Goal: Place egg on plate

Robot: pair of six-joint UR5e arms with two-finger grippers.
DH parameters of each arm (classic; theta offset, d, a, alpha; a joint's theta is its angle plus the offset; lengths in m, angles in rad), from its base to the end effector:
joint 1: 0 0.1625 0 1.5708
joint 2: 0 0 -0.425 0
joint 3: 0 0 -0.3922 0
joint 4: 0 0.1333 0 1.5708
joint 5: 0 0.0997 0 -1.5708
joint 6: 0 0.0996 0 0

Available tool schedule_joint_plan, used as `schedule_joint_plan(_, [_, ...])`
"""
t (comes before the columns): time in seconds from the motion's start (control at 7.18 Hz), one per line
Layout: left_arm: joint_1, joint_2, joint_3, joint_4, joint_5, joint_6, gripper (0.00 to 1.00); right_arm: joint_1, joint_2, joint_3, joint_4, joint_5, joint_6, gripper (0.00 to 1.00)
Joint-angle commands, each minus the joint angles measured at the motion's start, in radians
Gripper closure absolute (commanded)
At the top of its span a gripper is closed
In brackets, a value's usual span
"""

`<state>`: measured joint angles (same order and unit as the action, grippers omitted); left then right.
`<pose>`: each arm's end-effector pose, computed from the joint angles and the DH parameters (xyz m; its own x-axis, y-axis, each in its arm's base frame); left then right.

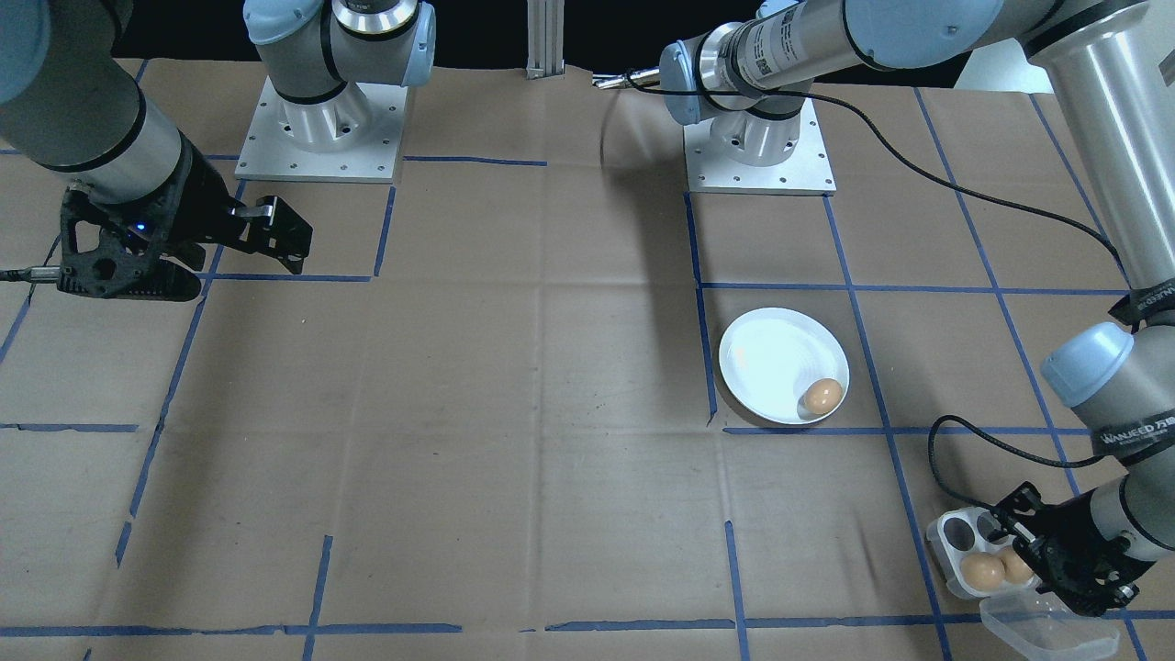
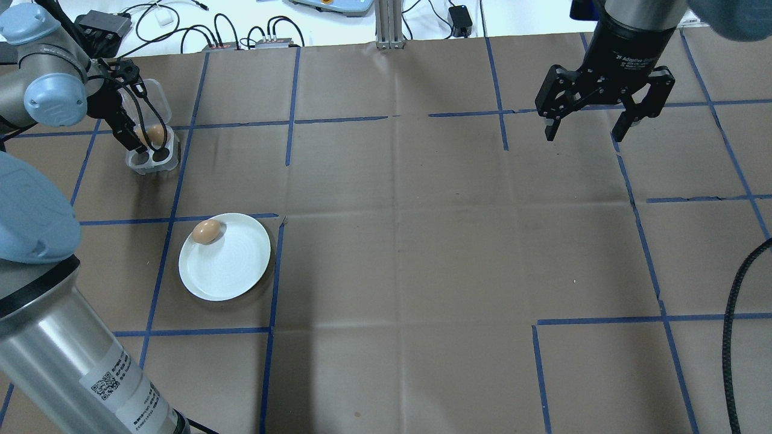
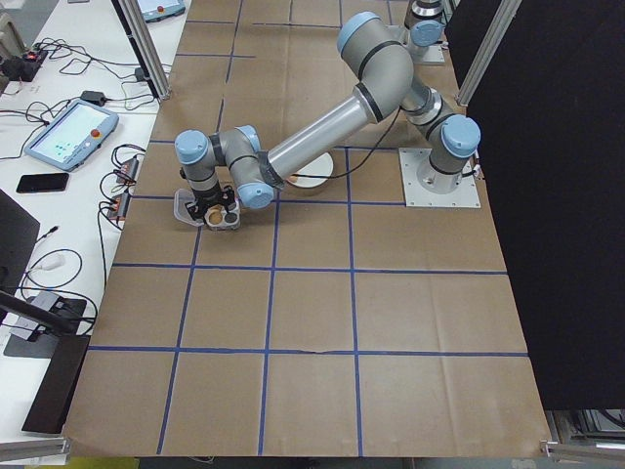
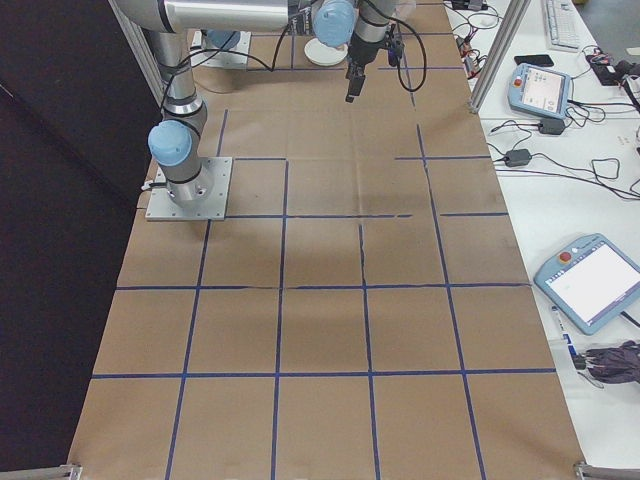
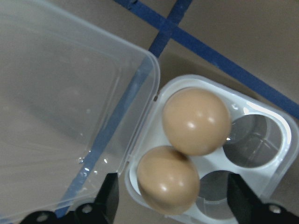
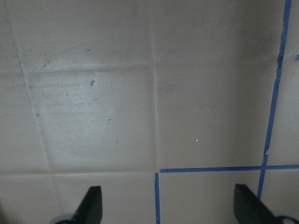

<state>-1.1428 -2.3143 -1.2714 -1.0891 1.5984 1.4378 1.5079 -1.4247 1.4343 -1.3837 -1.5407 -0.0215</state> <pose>0.1905 -0.7322 0.2111 -0.5316 0.8460 -0.0409 0.8460 0.5327 0.0224 0.1026 -0.5399 0.4621 -0.9983 0.0476 -0.0337 0.0402 0.9800 0.1948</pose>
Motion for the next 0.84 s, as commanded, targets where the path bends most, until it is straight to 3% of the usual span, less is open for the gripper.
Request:
schedule_joint_plan(0.0, [0.000,0.001,0.000,0.003,0.000,-0.008,0.51,0.000,0.000,0.000,0.000,0.001,0.000,0.00])
schedule_joint_plan(0.14, [-0.002,0.003,0.000,0.003,0.000,-0.016,0.62,0.000,0.000,0.000,0.000,0.001,0.000,0.00])
schedule_joint_plan(0.28, [-0.003,0.009,0.001,0.003,0.000,-0.019,0.65,0.000,0.000,0.000,0.000,0.001,0.000,0.00])
schedule_joint_plan(0.56, [-0.005,0.056,0.000,-0.005,0.006,-0.017,0.65,0.000,0.000,0.000,0.000,0.001,0.000,0.00])
schedule_joint_plan(0.7, [-0.005,0.102,-0.003,-0.023,0.038,-0.017,0.66,0.000,0.000,0.000,0.000,0.001,0.000,0.00])
